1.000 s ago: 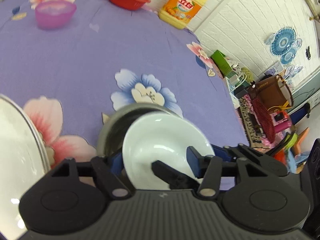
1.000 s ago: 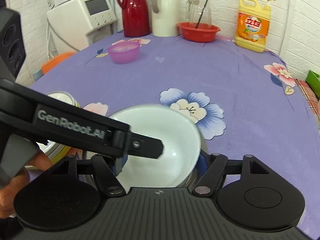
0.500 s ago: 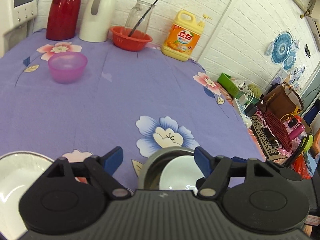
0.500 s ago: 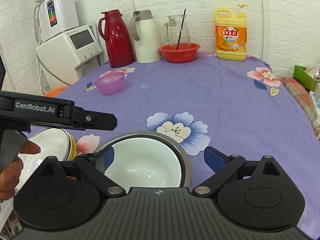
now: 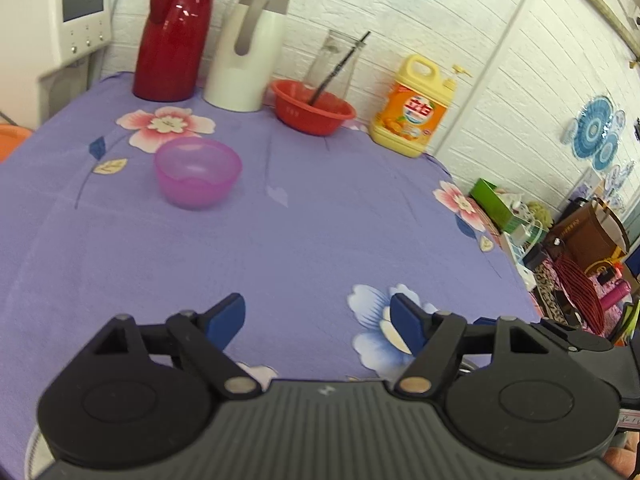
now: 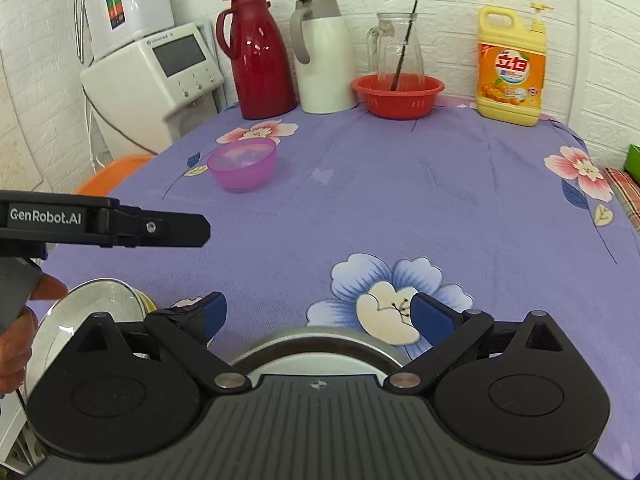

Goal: Organize plates and bowls
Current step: 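Open the left tool and release the white bowl, then move the left tool to the pink plastic bowl, then close the left tool on the rim of the pink bowl, then carry the pink bowl into the white bowl with the left tool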

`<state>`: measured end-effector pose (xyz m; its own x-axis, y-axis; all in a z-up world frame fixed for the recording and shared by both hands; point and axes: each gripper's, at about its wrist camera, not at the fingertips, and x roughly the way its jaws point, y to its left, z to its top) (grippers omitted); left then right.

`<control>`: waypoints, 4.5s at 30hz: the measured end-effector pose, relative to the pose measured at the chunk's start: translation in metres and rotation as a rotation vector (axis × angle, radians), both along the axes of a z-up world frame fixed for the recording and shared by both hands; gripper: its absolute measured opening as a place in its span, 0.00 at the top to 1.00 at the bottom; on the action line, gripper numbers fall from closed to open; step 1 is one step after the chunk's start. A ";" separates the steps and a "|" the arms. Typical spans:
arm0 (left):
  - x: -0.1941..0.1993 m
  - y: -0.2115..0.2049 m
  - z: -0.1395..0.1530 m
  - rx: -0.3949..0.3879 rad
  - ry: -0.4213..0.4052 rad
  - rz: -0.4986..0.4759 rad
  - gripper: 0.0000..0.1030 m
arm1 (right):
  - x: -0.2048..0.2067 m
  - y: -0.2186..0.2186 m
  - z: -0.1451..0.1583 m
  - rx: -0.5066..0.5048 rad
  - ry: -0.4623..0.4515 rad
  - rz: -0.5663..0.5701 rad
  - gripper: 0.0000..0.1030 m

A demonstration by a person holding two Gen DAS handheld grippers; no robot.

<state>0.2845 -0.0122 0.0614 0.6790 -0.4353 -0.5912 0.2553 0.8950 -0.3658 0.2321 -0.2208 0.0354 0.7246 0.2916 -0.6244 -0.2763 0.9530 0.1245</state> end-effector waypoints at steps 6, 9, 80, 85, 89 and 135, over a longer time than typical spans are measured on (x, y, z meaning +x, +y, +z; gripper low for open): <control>0.033 0.034 -0.009 0.021 0.017 0.043 0.29 | 0.033 0.031 -0.001 -0.056 0.044 0.068 0.00; 0.056 0.057 -0.014 0.038 0.014 0.080 0.29 | 0.053 0.052 0.001 -0.132 0.050 0.105 0.00; 0.197 0.047 -0.040 0.059 0.118 0.071 0.60 | 0.220 0.128 -0.024 -0.082 0.130 0.294 0.00; 0.170 0.037 -0.023 0.009 0.116 0.046 0.61 | 0.195 0.110 -0.003 -0.062 0.138 0.272 0.00; 0.140 0.017 -0.011 -0.008 0.110 0.011 0.61 | 0.163 0.095 0.011 -0.094 0.134 0.238 0.00; -0.058 -0.078 -0.020 0.104 -0.087 -0.190 0.29 | -0.073 -0.054 -0.040 0.070 -0.052 -0.226 0.00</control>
<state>0.2270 -0.0903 0.0418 0.6412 -0.5000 -0.5821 0.4491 0.8596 -0.2435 0.1586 -0.2749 -0.0044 0.8068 0.1593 -0.5689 -0.0643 0.9809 0.1835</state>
